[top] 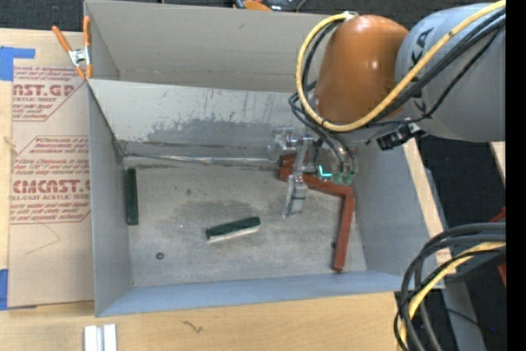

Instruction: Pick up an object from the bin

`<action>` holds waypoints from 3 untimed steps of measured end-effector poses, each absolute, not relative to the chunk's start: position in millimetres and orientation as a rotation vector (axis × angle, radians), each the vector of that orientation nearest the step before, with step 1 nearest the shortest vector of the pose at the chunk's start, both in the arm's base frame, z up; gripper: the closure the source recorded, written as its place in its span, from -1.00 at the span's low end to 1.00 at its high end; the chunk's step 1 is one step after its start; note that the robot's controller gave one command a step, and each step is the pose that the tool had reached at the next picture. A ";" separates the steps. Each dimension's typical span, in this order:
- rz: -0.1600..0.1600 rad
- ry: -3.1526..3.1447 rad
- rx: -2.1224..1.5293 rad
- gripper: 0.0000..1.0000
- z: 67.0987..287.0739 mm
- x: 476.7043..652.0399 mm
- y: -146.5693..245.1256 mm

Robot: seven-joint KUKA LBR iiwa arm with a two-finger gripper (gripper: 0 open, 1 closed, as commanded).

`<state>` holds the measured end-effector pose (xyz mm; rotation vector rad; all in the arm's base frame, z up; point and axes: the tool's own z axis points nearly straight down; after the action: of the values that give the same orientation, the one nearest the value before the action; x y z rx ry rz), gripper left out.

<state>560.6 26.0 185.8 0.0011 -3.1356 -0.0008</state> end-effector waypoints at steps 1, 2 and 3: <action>-0.003 -3.090 0.547 -1.00 67.3 534.8 99.0; -0.002 -3.093 0.543 1.00 70.1 536.4 98.0; -0.002 -2.957 1.068 1.00 70.2 529.9 114.2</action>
Offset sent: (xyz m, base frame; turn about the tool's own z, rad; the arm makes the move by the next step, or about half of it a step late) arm -0.0240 0.0711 -0.1158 -0.3470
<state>529.9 114.2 70.2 1.0679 -2.9571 -0.0017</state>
